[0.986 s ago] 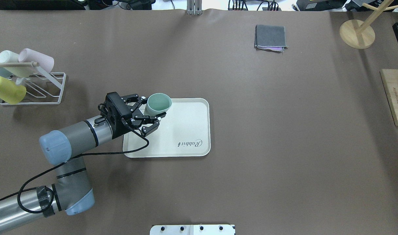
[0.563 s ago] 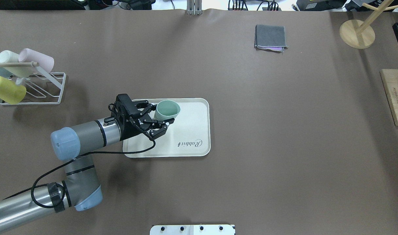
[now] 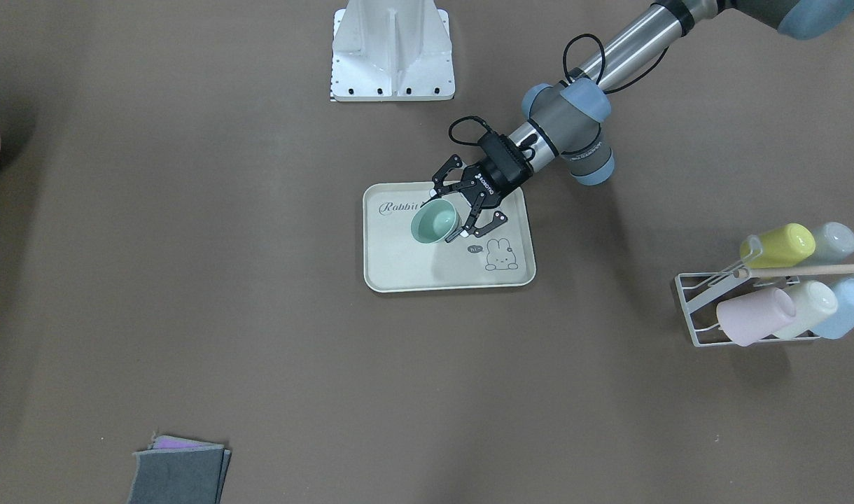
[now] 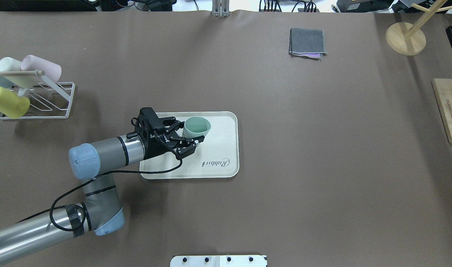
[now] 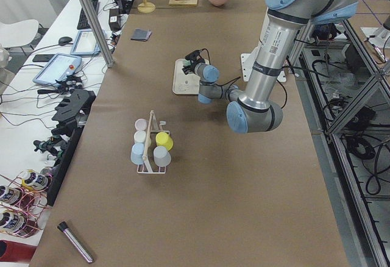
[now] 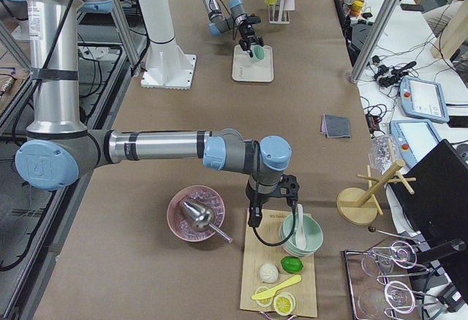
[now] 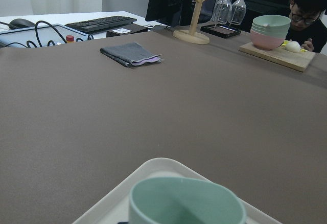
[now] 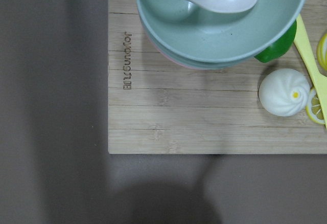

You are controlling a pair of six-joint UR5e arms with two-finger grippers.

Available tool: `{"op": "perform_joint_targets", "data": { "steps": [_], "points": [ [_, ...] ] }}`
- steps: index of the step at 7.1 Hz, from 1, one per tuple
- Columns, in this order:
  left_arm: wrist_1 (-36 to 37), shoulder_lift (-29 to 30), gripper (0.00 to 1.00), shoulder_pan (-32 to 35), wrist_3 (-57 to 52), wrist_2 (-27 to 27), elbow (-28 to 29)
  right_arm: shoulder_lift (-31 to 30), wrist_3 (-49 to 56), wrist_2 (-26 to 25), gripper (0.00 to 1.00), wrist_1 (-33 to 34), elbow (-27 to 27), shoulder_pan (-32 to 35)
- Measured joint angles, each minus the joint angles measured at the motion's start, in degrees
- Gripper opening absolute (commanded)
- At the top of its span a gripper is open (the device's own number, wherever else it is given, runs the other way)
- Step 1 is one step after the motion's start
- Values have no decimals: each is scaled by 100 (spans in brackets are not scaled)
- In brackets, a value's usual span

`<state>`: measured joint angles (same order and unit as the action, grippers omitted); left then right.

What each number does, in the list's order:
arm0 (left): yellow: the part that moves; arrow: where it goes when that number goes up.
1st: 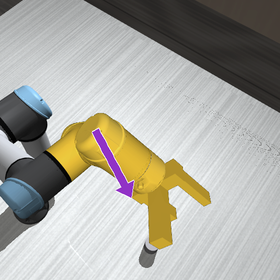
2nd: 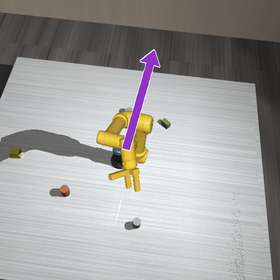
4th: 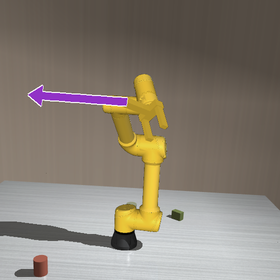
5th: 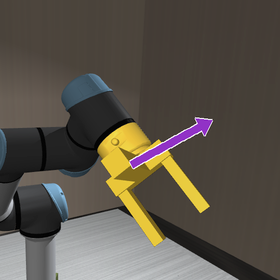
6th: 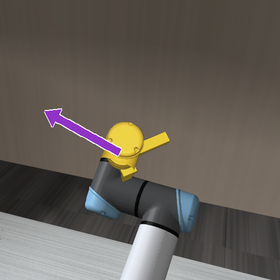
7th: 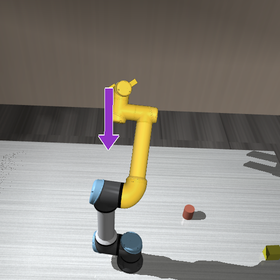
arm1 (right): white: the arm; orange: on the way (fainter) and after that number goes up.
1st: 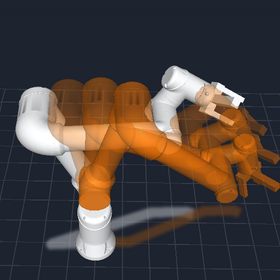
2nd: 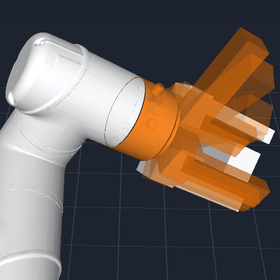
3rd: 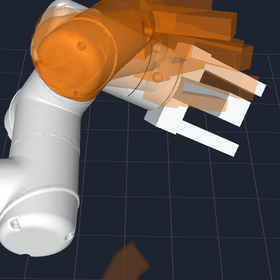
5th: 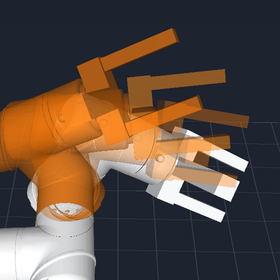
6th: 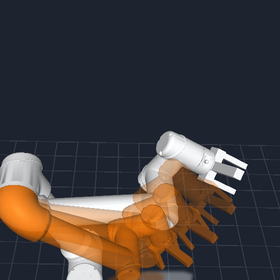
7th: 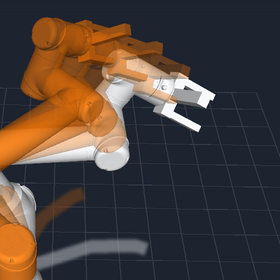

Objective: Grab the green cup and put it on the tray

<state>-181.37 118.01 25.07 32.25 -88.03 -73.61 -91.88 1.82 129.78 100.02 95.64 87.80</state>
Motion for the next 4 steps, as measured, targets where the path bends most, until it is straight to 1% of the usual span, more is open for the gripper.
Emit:
{"op": "perform_joint_targets", "data": {
  "steps": [1, 3, 4],
  "points": [
    [-1, 22, 3, -19, 29, -2, 22, 0, 1, 20, 100, 1, -18, 0],
    [4, 68, 16, -71, 131, -1, 77, 0, 2, 50, 100, 7, -26, 0],
    [3, 89, 24, -99, 154, 5, 92, -8, 4, 52, 100, 6, -28, 0]
  ]
}}
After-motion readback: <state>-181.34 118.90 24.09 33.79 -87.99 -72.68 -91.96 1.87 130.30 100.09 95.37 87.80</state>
